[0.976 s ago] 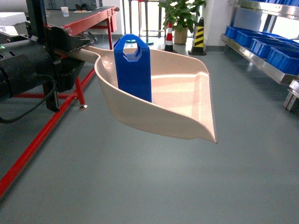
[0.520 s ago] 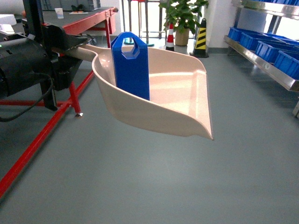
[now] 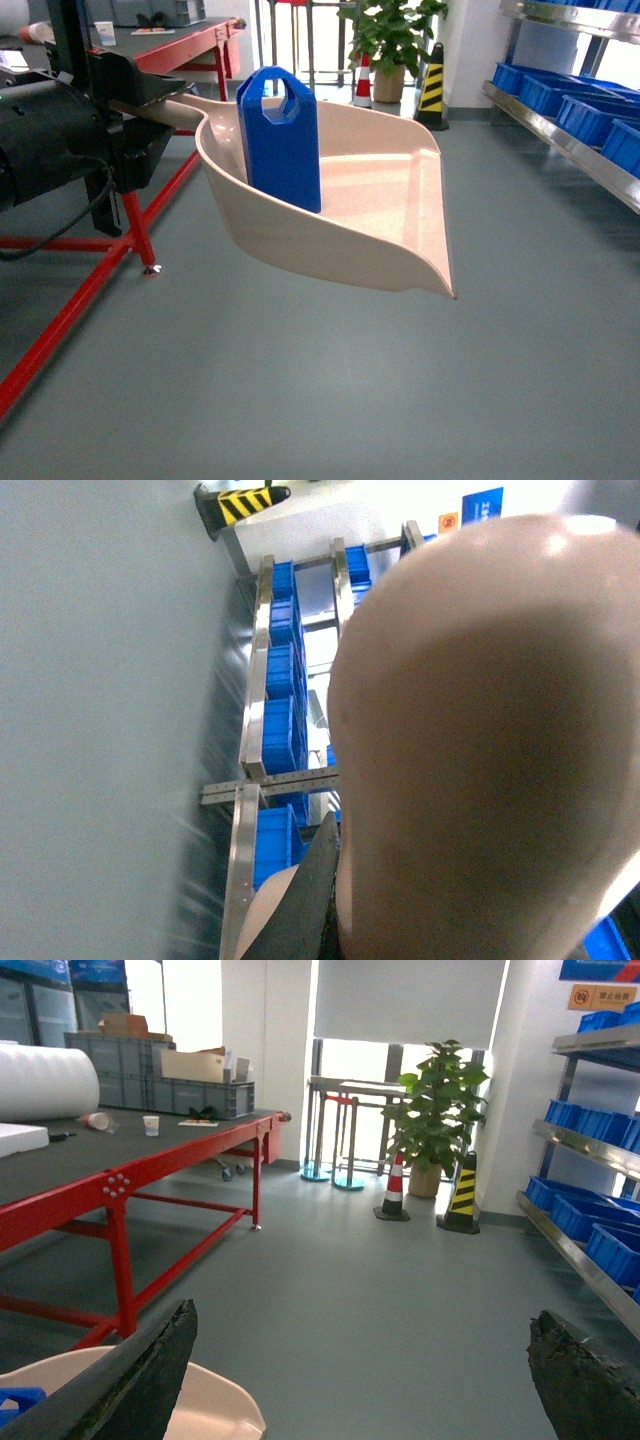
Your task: Place part in tray to right shelf
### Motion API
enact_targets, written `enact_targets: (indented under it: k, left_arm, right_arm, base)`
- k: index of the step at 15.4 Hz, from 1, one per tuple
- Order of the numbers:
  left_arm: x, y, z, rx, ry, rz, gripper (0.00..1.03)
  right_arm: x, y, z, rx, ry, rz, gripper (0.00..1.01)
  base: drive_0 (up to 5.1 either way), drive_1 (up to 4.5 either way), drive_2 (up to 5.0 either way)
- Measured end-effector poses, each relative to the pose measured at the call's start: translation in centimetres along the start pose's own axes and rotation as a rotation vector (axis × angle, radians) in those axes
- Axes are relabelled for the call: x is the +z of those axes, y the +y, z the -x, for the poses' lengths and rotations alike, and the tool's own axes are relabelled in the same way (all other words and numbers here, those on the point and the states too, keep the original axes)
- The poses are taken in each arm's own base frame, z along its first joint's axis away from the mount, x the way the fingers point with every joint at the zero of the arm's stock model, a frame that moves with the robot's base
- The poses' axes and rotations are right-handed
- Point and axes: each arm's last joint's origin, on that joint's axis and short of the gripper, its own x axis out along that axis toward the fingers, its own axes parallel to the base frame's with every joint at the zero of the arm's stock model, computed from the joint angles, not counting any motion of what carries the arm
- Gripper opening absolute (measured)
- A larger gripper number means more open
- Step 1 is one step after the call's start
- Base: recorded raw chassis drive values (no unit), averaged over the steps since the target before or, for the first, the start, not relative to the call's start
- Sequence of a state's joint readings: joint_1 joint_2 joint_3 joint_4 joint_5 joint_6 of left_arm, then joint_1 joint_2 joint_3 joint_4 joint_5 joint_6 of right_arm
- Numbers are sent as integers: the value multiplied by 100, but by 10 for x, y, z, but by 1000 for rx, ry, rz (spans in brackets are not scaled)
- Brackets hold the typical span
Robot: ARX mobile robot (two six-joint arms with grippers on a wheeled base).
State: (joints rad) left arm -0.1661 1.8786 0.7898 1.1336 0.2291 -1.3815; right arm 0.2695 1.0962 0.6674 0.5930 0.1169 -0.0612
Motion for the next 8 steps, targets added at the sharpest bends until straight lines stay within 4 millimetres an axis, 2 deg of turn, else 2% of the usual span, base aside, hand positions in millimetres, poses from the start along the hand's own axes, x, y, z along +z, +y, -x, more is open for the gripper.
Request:
enact_targets:
  k: [8]
  left_arm:
    - [0,1,0,8,0,1,16]
  right_arm:
    - [-2,0,0,-2,10,1,98]
  base:
    - [8,415,-398]
